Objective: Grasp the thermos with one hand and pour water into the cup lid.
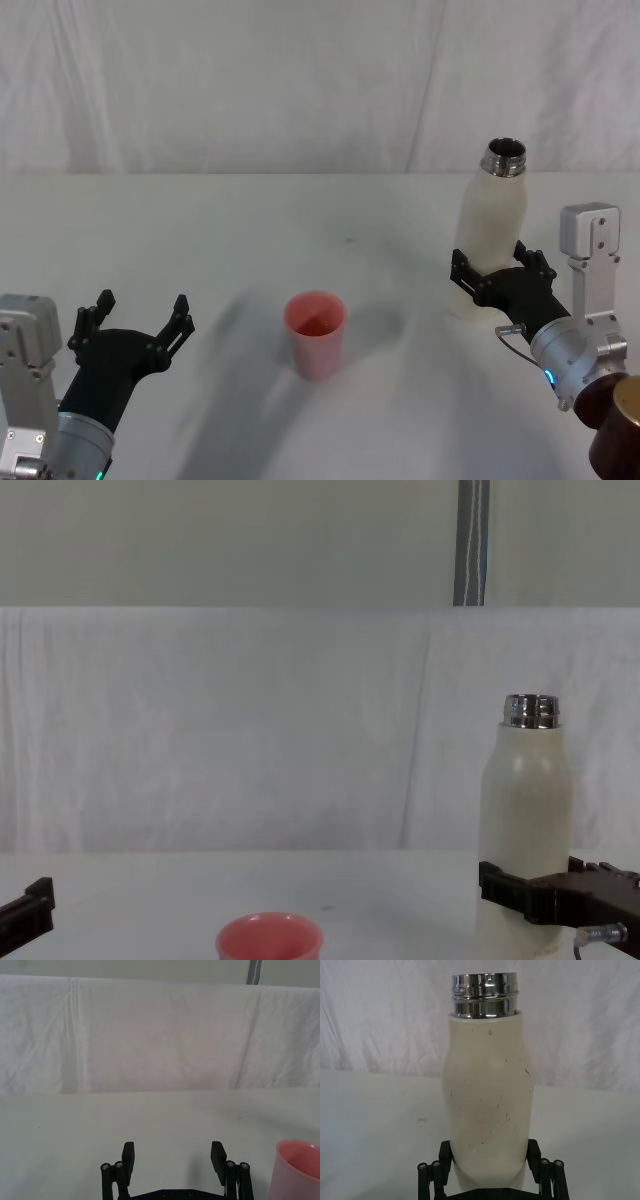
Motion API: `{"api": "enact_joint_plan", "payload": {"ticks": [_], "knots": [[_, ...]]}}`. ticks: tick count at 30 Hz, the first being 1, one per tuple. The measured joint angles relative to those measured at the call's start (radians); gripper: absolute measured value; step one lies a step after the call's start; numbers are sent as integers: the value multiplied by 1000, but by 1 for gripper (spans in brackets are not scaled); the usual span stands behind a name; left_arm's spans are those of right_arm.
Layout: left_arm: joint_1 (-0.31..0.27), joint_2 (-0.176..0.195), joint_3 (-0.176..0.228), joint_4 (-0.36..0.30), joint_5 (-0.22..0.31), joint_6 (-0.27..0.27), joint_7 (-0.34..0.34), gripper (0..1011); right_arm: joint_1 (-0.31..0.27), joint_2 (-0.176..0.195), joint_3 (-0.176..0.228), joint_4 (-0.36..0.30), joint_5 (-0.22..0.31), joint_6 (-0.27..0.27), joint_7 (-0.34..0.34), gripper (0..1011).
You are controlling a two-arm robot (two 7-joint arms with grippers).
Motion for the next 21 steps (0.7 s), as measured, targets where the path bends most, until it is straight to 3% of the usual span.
{"api": "enact_joint_plan", "payload": {"ticks": [9,21], "knots": [[0,0,0,0,0,0,0,1001,0,8,-7,-7,-12,-15,4,944],[0,0,0,0,0,0,0,1001,-8,53,-33,-40,-112,-92,-2,944]]}}
